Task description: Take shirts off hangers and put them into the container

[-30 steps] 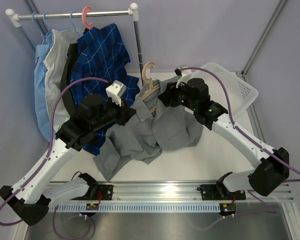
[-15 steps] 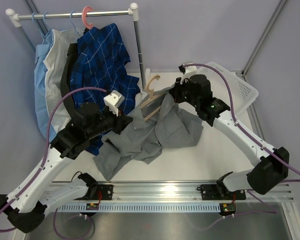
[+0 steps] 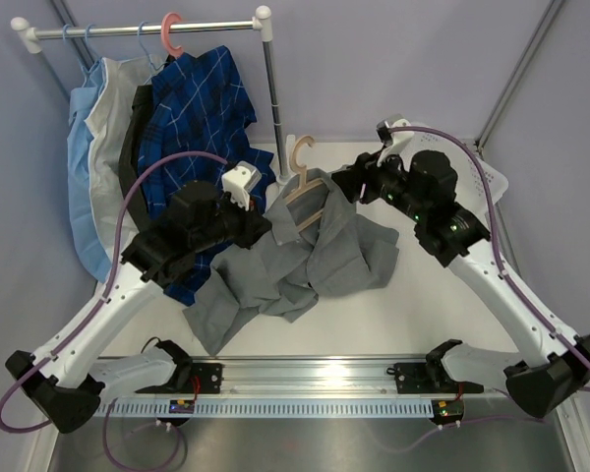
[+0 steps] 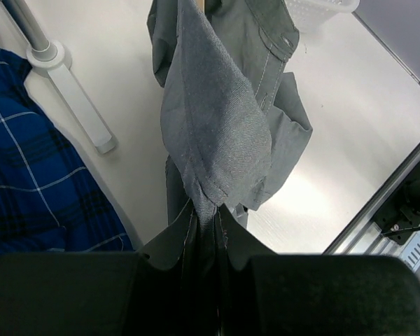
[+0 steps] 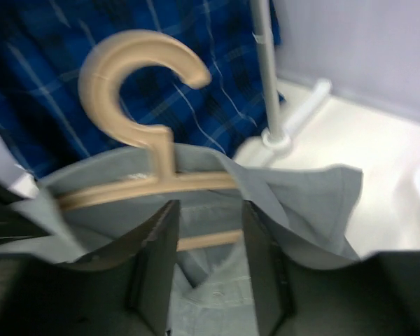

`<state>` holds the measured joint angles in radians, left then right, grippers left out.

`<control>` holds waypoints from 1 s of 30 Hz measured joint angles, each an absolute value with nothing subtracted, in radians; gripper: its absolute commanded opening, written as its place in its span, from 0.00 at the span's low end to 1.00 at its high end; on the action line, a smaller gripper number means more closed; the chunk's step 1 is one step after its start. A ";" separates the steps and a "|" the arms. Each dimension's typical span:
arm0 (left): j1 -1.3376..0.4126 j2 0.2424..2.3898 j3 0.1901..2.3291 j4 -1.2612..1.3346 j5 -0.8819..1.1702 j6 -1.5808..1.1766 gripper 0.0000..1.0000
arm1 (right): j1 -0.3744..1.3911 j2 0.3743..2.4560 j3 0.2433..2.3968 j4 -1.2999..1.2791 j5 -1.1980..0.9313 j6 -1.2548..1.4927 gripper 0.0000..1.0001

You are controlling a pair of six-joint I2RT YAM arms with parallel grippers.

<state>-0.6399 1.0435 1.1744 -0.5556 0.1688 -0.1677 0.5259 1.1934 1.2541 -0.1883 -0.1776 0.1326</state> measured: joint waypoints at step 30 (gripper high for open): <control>-0.668 1.091 1.225 -0.490 0.239 -0.193 0.00 | 0.589 1.327 1.275 -0.023 -0.277 0.161 0.56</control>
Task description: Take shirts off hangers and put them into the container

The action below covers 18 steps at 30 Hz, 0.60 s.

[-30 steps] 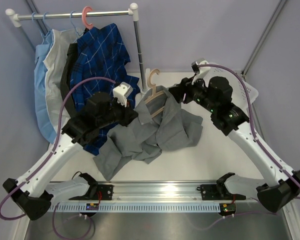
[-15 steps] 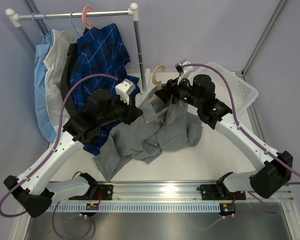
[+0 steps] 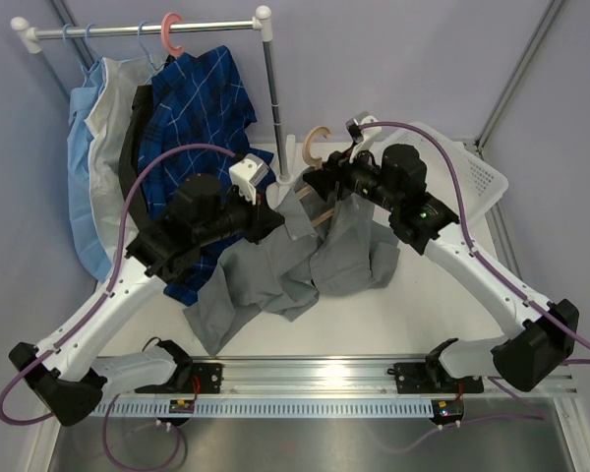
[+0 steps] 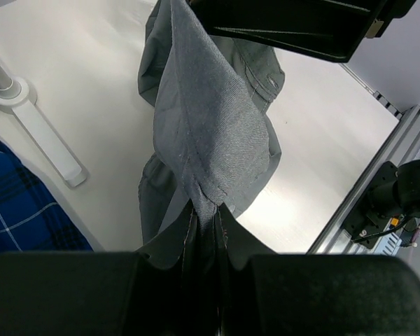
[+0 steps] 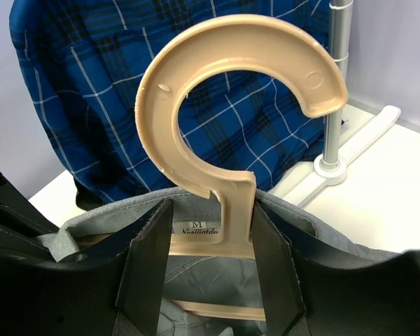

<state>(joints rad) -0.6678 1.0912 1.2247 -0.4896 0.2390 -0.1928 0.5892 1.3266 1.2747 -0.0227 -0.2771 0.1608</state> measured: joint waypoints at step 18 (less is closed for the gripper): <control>-0.675 1.092 1.215 -0.454 0.233 -0.198 0.00 | 0.588 1.329 1.276 0.000 -0.202 0.181 0.36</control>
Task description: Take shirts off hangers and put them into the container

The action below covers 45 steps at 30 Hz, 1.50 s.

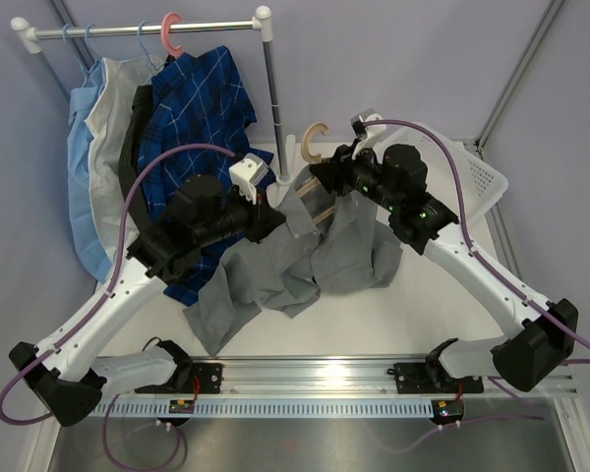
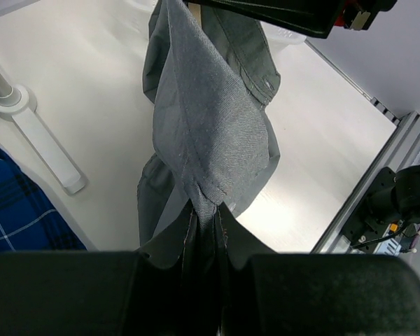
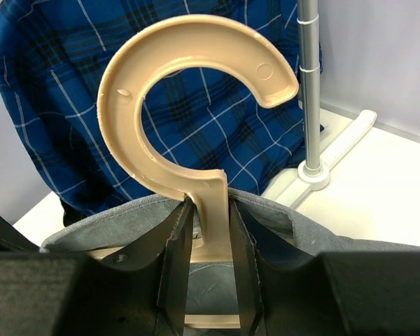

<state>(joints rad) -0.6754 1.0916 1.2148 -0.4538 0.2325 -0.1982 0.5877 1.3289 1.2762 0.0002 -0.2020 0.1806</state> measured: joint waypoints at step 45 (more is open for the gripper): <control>-0.893 1.193 1.467 -0.359 -0.331 -0.393 0.84 | 0.682 1.382 1.271 0.034 0.355 0.047 0.00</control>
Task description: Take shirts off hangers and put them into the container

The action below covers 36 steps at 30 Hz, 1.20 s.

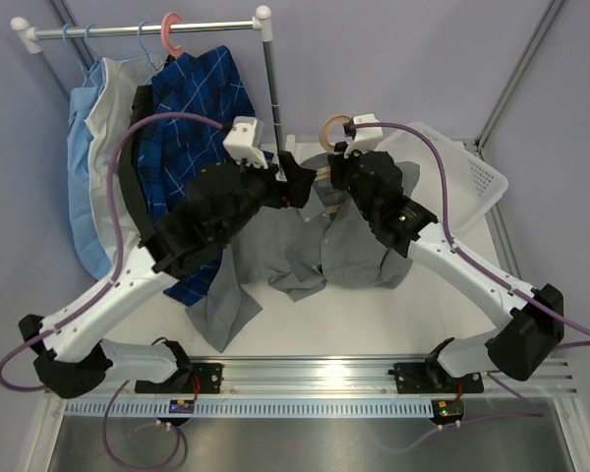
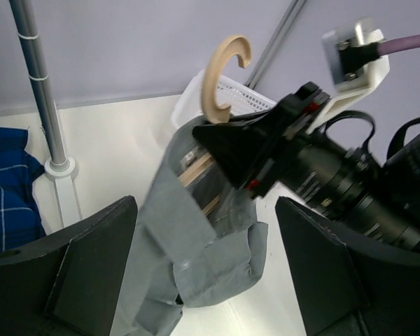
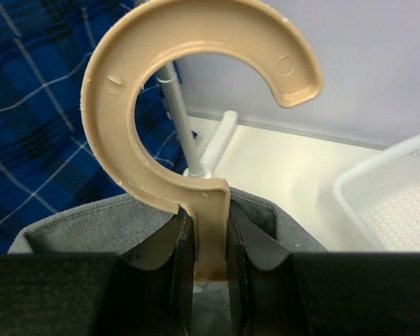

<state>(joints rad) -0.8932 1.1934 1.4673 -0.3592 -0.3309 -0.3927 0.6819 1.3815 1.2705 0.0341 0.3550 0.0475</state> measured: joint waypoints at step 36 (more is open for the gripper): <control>-0.937 1.494 1.422 -0.395 -0.699 -0.460 0.00 | 0.743 1.362 1.250 0.034 0.578 0.041 0.00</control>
<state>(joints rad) -0.9371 1.4940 1.4220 -0.3954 -0.6994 -0.4599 0.7425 1.3617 1.2495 0.0338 0.5777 0.0414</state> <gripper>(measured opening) 0.018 0.273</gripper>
